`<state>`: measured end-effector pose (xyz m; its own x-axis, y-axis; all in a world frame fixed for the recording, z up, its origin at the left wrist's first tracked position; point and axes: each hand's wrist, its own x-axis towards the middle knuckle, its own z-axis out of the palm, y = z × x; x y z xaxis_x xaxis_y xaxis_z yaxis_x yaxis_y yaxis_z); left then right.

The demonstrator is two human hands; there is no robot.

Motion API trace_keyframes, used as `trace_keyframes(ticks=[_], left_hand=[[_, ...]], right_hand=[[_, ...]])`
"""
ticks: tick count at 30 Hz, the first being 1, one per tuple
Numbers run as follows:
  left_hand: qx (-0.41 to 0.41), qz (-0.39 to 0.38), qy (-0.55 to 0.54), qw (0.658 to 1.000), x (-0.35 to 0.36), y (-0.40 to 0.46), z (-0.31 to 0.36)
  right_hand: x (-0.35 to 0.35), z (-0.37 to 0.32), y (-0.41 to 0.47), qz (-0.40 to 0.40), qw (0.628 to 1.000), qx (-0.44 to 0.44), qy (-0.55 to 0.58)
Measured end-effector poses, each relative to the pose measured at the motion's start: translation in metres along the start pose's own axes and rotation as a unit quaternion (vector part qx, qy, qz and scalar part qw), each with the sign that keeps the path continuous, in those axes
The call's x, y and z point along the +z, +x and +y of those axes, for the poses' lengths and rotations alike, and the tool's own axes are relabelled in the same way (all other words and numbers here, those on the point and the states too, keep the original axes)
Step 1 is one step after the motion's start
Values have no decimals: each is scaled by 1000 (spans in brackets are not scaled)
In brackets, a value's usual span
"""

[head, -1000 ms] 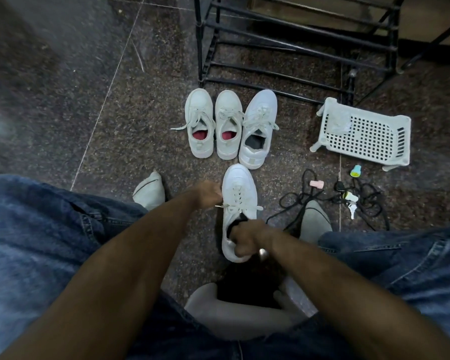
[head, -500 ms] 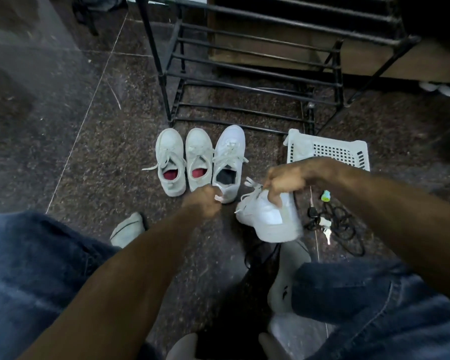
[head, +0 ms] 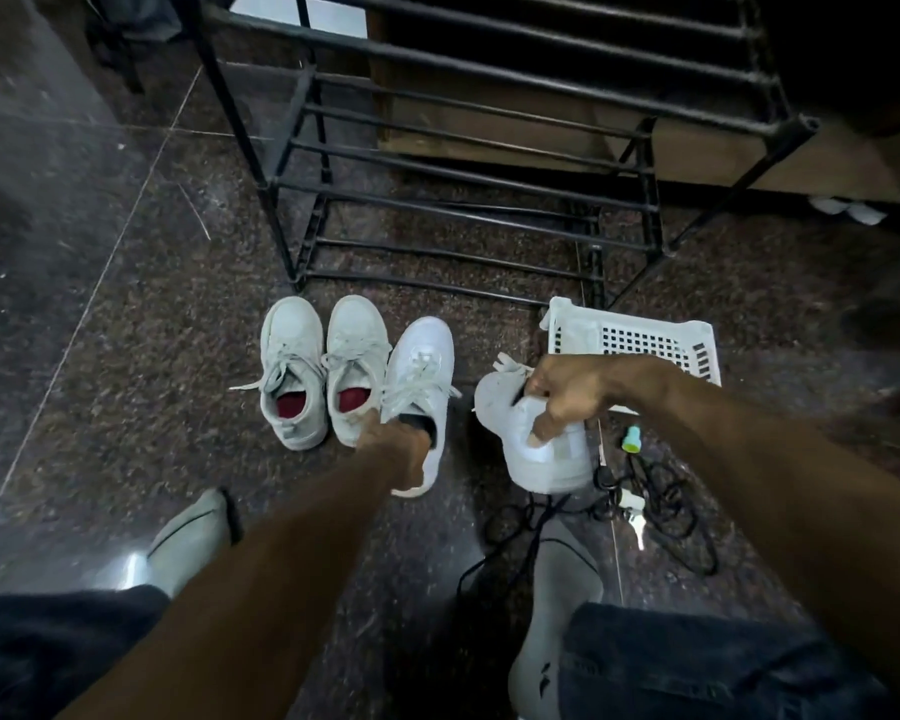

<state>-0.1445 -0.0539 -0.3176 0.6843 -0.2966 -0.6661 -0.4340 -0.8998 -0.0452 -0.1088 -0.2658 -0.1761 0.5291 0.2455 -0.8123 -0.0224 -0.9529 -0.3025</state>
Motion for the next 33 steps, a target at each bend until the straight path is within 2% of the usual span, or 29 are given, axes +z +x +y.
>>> trace_keyframes(ticks=[3,6,9,14,17,21,24,28,33], left_hand=[[24,50,-73,996,-22,-22,3],[21,63,-247,967,-65,-52,0],[59,73,-288,953,-108,-81,-6],[89,113,-266,953,-170,-139,-4],[106,177,-246,947,-210,-183,-2],[123,265,-214,932,-267,-242,-1],[128,329,-189,916,-300,-271,3],[105,407,-165,892,-331,-267,11],[50,450,-122,883,-349,-199,30]], right_hand=[[8,-4,-5,12,1000,2,-1],[13,-12,-22,43,999,2,-7],[11,-18,-43,78,996,-10,-29],[-20,-40,-109,140,990,-24,-17],[-45,-49,-167,204,977,-54,15],[-80,-52,-246,304,948,-91,-5],[-101,-47,-289,365,923,-116,44],[-125,-35,-304,431,891,-125,71],[-153,-18,-256,538,841,-61,-13]])
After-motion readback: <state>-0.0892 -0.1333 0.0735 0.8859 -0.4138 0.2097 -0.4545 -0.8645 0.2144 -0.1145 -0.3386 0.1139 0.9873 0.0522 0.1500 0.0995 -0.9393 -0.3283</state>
